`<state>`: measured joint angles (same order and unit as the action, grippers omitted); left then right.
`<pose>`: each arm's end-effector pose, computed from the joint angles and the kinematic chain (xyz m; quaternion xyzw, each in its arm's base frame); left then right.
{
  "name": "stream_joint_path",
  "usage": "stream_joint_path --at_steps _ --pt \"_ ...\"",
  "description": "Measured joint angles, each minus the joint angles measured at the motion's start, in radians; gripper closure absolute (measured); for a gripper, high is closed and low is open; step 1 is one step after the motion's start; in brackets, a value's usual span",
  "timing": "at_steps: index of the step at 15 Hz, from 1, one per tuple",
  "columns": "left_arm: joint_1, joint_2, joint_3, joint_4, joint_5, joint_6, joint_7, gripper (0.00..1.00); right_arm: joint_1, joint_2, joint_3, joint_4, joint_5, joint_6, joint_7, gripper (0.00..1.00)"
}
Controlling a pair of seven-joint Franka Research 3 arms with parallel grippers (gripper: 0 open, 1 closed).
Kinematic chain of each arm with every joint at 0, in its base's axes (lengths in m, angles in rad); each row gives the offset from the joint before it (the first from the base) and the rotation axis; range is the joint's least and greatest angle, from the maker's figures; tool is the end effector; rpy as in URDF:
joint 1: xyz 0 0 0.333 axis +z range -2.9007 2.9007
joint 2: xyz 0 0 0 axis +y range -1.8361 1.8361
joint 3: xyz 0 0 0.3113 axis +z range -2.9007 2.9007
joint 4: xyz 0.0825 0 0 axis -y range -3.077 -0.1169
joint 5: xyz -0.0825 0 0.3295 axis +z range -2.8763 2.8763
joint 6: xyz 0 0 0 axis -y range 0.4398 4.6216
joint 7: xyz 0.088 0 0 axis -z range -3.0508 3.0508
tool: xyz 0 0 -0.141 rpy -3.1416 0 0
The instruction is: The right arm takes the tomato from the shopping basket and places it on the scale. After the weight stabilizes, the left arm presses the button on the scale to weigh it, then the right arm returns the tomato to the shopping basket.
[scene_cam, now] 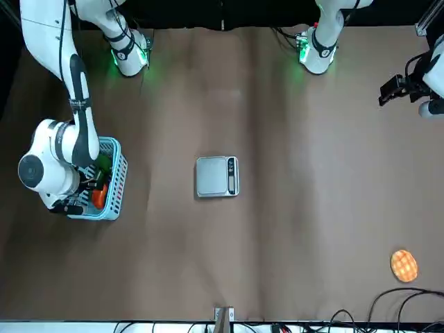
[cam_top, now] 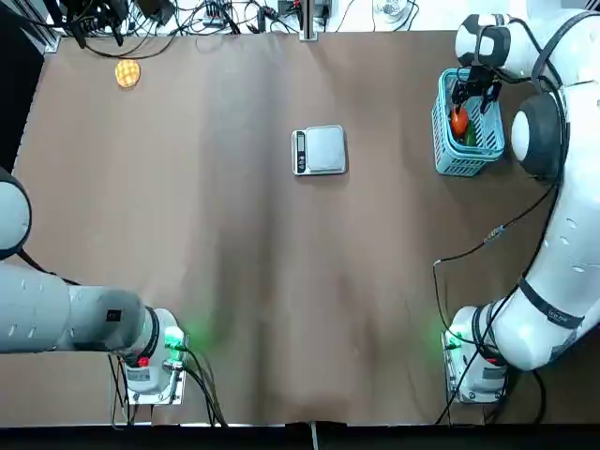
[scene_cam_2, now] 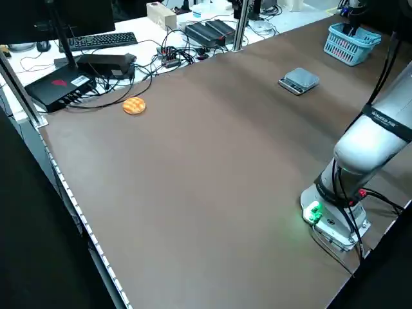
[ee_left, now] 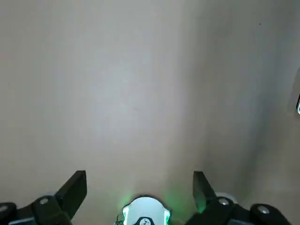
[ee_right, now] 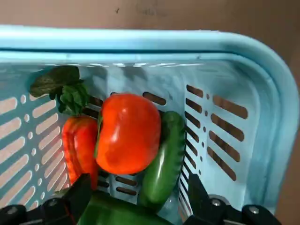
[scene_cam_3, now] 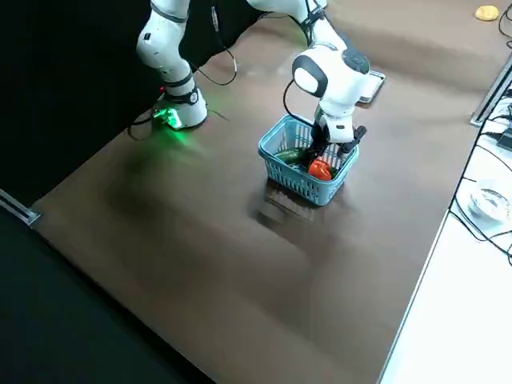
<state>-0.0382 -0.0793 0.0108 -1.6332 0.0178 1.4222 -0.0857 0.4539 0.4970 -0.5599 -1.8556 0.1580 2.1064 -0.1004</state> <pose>0.4543 -0.0095 0.5866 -0.9974 -0.0298 0.0652 0.0121 0.5688 -0.0317 0.2726 0.9940 -0.0321 -0.0875 0.0569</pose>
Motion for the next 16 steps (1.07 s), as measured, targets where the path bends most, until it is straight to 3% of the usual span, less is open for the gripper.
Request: stream_joint_path --at_steps 4,7,11,13,14,16 --pt "0.0 0.0 0.0 0.0 0.0 0.0 0.0 0.0 0.0 0.0 0.0 0.002 0.0 0.0 0.0 0.08" --pt "0.0 0.0 0.0 -0.001 0.0 0.0 0.0 0.0 -0.001 -0.008 -0.004 0.027 0.0 0.002 0.0 0.01" --pt "0.0 0.0 0.0 -0.001 0.0 0.0 0.0 0.0 -0.006 -0.11 -0.011 0.101 0.0 -0.036 0.0 0.0" --pt "0.0 0.0 0.0 -0.001 -0.001 0.0 0.0 0.0 -0.008 -0.19 -0.011 0.138 0.0 -0.098 -0.001 0.0" --pt "0.0 0.0 0.0 -0.001 -0.002 0.0 0.0 0.0 -0.008 -0.263 -0.01 0.182 0.0 -0.216 -0.014 0.0" --pt "0.0 0.0 0.0 0.0 -0.002 0.001 0.0 0.0 -0.008 -0.327 -0.007 0.211 0.0 -0.351 -0.035 0.0"
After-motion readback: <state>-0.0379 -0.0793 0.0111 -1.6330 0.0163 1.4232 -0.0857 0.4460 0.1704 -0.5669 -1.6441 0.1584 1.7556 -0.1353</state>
